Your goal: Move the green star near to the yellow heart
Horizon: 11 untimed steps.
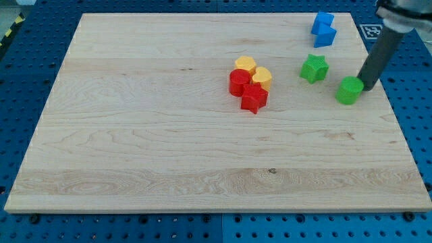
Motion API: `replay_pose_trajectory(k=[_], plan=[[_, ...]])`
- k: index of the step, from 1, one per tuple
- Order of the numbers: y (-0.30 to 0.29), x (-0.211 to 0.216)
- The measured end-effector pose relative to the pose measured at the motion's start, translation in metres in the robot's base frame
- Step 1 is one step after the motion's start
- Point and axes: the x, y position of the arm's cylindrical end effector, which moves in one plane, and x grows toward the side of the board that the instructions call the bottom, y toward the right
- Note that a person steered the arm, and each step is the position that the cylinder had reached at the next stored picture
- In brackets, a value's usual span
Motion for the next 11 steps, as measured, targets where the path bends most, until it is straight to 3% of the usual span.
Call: replay_pose_trajectory(k=[1, 3, 5, 6, 7, 9, 11], plan=[[-0.004, 0.005], [-0.003, -0.069], [-0.056, -0.062], [-0.043, -0.031], [-0.052, -0.045], [-0.148, -0.073], [-0.179, -0.089]])
